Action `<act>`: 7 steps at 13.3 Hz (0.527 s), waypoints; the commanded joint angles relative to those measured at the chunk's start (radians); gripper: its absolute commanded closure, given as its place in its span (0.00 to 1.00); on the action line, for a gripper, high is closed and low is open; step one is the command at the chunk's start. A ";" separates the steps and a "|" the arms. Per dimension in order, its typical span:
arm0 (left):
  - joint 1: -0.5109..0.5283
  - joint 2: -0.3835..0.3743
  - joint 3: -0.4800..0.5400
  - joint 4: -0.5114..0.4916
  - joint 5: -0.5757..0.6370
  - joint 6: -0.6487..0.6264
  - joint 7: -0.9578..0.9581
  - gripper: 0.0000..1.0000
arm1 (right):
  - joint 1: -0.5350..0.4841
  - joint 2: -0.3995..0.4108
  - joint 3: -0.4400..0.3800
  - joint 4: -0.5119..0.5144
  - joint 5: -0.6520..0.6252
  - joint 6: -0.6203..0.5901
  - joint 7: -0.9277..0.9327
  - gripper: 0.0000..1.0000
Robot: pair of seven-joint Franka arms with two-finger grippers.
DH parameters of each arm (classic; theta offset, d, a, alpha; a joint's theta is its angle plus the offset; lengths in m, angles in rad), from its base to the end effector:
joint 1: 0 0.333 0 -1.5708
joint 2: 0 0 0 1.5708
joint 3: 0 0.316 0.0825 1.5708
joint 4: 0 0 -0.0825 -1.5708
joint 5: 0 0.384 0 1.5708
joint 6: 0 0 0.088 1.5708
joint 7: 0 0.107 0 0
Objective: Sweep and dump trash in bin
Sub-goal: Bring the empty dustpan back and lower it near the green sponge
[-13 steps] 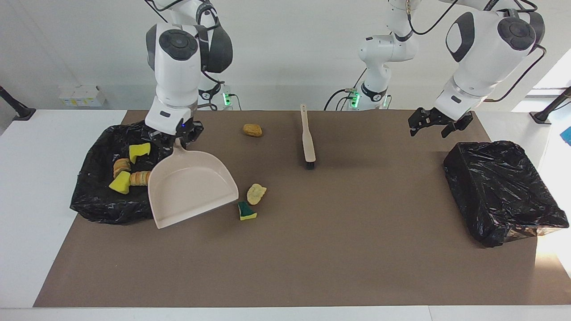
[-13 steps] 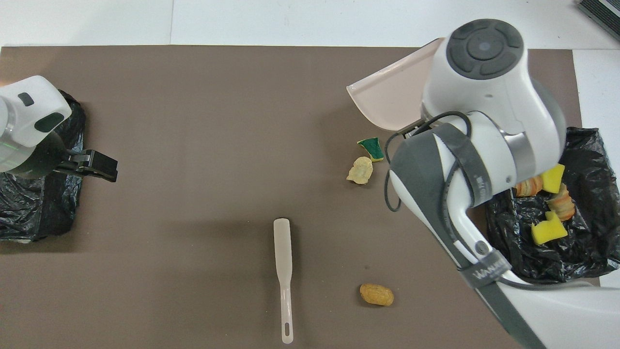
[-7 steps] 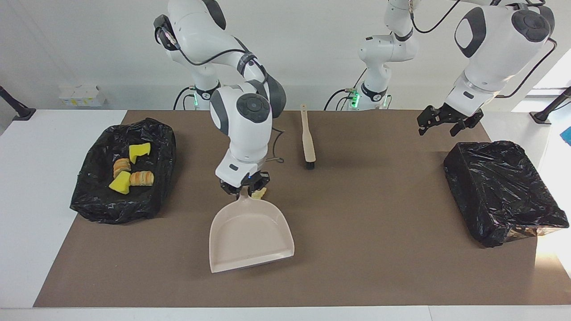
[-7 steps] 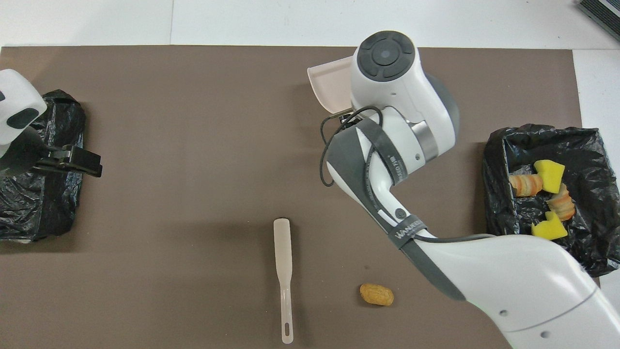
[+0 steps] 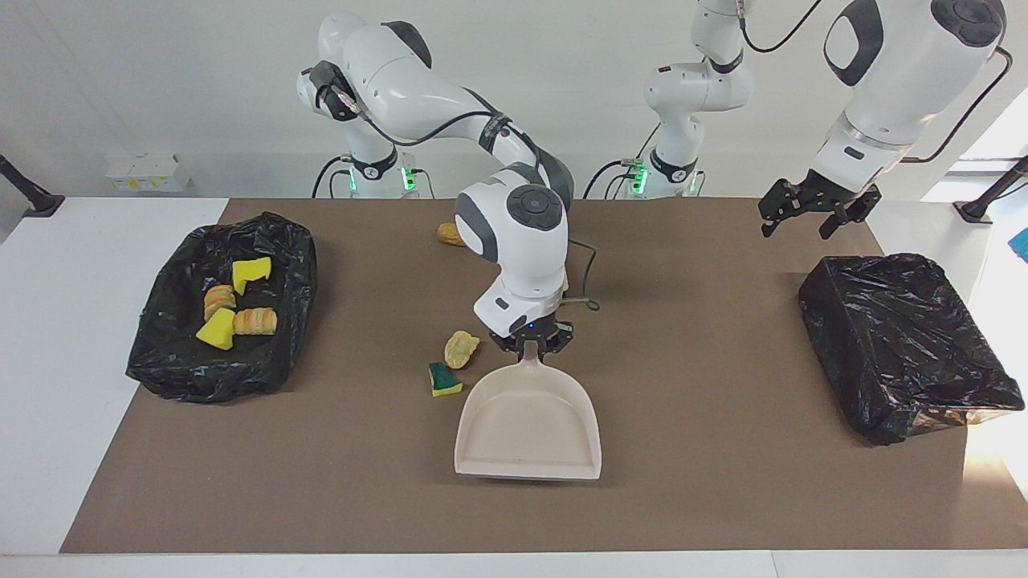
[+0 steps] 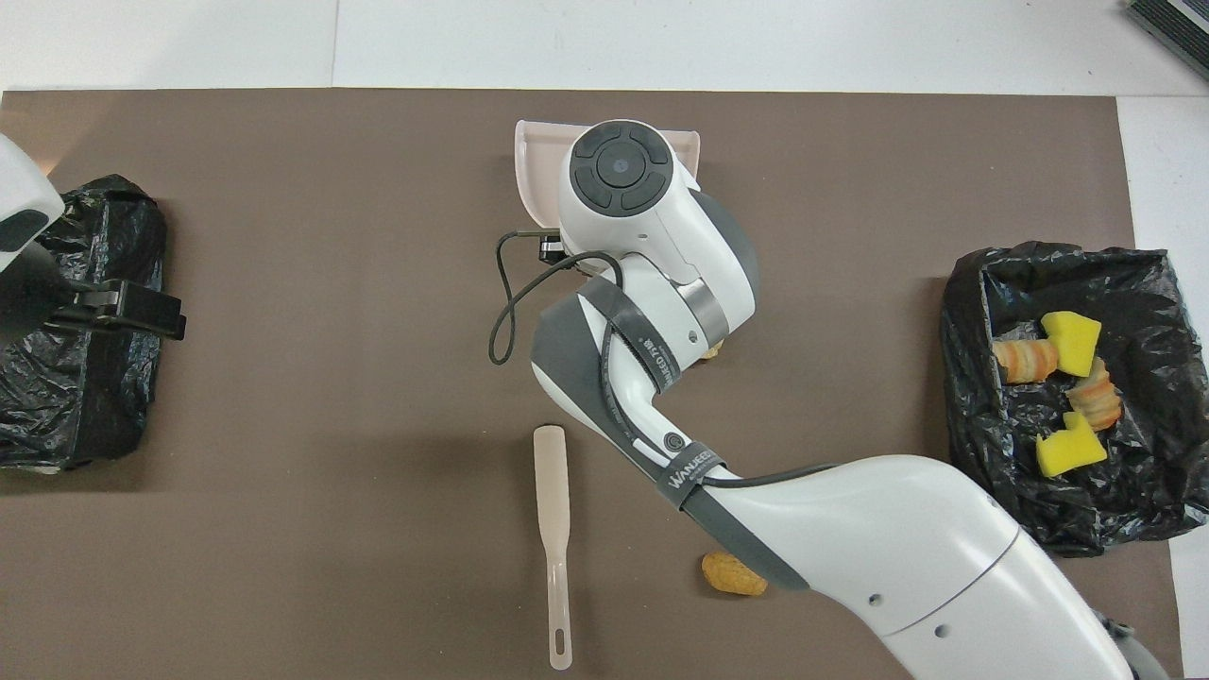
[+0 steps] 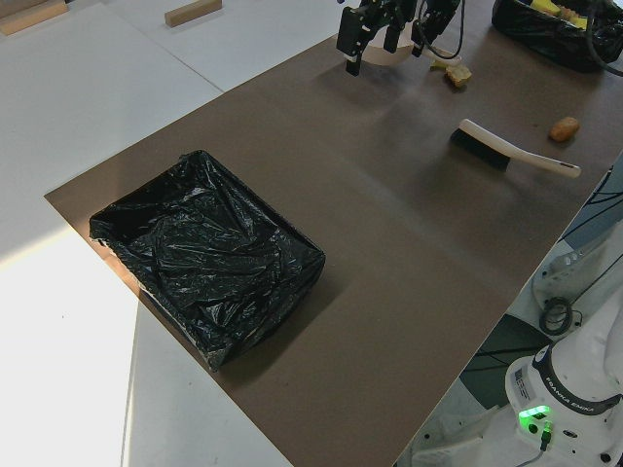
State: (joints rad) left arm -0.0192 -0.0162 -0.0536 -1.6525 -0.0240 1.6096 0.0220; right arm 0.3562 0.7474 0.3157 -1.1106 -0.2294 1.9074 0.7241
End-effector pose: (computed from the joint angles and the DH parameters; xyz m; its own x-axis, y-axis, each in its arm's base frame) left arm 0.5494 -0.0428 0.5982 0.9953 -0.0937 -0.0262 -0.0931 -0.9954 0.0237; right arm 0.6468 0.3987 0.3926 0.9950 -0.0748 0.0664 -0.0718 -0.9963 -0.0465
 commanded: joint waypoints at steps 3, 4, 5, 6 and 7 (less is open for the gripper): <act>-0.013 -0.007 0.011 -0.006 0.016 0.012 0.006 0.00 | 0.058 0.050 0.002 0.028 0.021 0.019 0.021 1.00; -0.013 -0.007 0.011 -0.006 0.016 0.010 0.006 0.00 | 0.058 0.052 0.002 0.029 0.021 0.022 0.023 1.00; -0.013 -0.007 0.011 -0.006 0.016 0.012 0.006 0.00 | 0.056 0.052 0.002 0.028 0.022 0.022 0.023 1.00; -0.013 -0.007 0.011 -0.006 0.016 0.010 0.006 0.00 | 0.056 0.052 0.002 0.028 0.022 0.024 0.021 1.00; -0.013 -0.007 0.011 -0.004 0.016 0.013 0.000 0.00 | 0.059 0.056 0.002 0.026 0.025 0.039 0.029 1.00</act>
State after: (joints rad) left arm -0.0192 -0.0162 -0.0536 -1.6525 -0.0240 1.6109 0.0219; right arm 0.4163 0.7867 0.3167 -1.1097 -0.2218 1.9245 0.7303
